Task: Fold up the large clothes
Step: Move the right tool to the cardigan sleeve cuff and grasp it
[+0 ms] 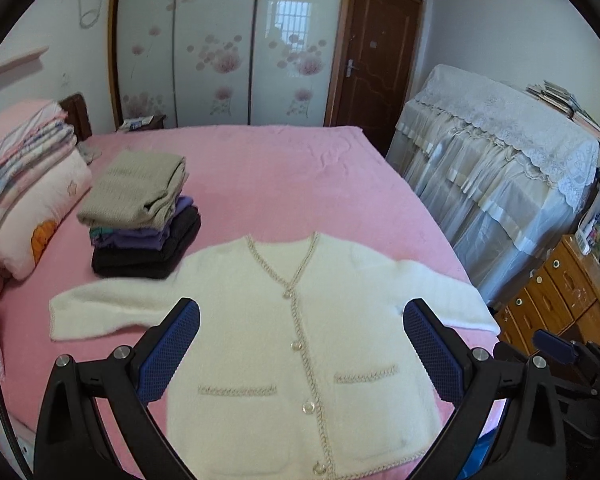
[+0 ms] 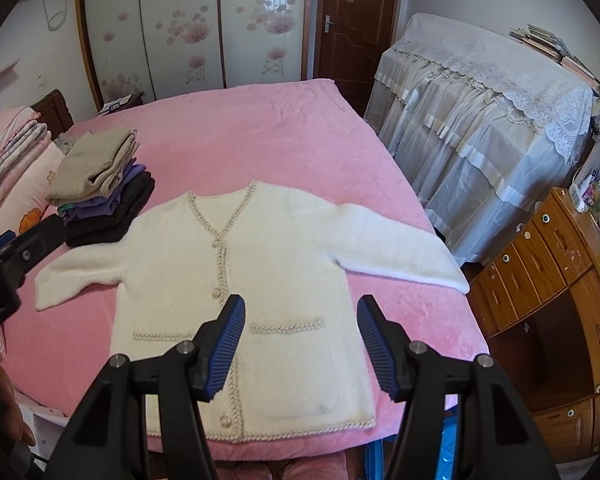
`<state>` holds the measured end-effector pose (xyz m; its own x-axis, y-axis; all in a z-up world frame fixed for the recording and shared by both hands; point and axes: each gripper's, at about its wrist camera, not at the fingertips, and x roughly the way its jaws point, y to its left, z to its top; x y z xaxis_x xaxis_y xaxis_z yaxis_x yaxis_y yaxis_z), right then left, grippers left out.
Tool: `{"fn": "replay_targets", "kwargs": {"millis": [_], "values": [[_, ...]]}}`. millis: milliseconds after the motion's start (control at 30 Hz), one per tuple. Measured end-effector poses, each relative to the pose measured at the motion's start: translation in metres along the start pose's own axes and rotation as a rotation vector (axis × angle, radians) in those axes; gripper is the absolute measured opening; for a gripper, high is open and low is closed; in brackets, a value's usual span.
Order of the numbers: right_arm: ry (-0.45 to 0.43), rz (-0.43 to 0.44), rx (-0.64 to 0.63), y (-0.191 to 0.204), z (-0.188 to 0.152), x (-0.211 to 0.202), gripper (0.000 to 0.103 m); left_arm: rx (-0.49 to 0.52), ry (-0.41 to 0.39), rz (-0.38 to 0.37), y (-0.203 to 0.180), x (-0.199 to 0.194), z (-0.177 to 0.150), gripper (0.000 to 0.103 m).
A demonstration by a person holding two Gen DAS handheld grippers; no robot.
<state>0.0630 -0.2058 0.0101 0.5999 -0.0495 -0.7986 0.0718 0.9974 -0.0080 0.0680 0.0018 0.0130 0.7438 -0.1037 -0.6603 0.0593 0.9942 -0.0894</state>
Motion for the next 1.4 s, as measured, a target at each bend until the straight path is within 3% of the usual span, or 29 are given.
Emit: {"fn": "replay_targets", "kwargs": {"millis": [300, 567, 933, 1067, 1400], "values": [[-0.006, 0.050, 0.110, -0.086, 0.029, 0.048, 0.059, 0.173, 0.008, -0.081, -0.108, 0.049, 0.037, 0.101], [0.035, 0.096, 0.211, -0.165, 0.039, 0.116, 0.054, 0.191, 0.059, -0.152, -0.196, 0.135, 0.053, 0.101], [0.144, 0.006, 0.452, -0.307, 0.021, 0.236, 0.054, 0.296, 0.119, -0.135, -0.326, 0.285, 0.037, 0.101], [0.171, 0.038, 0.571, -0.352, 0.004, 0.273, 0.054, 0.315, 0.136, -0.130, -0.365, 0.327, 0.030, 0.101], [0.262, 0.069, 0.813, -0.415, -0.047, 0.352, 0.054, 0.443, 0.192, 0.009, -0.418, 0.412, -0.006, 0.101]]}}
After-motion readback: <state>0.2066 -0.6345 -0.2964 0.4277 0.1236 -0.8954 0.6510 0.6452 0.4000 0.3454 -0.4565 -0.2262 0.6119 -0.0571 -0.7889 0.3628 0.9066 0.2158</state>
